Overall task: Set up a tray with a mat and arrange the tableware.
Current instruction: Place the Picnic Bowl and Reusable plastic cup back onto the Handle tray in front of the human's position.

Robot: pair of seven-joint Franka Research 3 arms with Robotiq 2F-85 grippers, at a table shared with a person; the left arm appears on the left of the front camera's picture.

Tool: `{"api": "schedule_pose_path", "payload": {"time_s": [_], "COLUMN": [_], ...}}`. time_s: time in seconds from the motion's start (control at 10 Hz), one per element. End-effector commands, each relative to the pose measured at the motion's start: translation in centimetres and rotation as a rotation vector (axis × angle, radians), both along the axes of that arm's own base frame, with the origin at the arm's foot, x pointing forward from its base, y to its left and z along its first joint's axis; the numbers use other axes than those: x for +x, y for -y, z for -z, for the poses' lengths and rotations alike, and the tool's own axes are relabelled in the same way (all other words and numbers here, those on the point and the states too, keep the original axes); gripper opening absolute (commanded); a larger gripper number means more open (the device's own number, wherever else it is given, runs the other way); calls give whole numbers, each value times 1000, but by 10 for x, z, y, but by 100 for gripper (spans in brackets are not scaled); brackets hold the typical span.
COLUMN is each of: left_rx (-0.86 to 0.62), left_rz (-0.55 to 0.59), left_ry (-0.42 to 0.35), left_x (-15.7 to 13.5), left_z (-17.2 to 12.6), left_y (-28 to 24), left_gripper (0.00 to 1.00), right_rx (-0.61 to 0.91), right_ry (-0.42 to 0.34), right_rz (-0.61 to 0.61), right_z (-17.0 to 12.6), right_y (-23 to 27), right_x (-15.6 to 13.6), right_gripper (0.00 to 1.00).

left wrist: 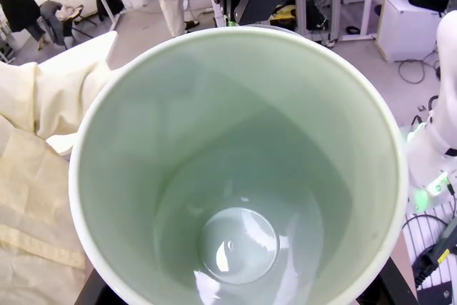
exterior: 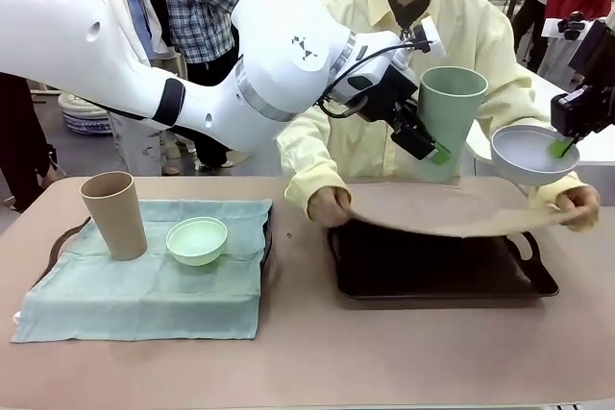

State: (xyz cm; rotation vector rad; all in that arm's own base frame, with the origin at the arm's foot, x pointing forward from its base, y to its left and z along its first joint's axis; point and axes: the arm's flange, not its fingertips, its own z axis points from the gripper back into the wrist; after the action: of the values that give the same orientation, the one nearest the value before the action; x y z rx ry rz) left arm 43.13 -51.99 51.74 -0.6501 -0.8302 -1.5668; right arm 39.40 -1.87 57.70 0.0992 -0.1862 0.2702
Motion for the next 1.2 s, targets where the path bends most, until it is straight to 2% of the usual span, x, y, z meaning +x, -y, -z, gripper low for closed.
{"api": "schedule_pose_path", "payload": {"time_s": [0.0,1.1], "left_rx": [-9,-9], "left_rz": [6,6], "left_ry": [20,20], "left_x": [1,1], "left_z": [-2,-2], "left_y": [1,1], "left_gripper": [0,0], "right_rx": [-2,-2], "right_ry": [6,6], "right_rz": [4,4], "right_z": [-1,-1], "right_y": [1,1], "right_x": [0,0], "right_gripper": [0,0]}}
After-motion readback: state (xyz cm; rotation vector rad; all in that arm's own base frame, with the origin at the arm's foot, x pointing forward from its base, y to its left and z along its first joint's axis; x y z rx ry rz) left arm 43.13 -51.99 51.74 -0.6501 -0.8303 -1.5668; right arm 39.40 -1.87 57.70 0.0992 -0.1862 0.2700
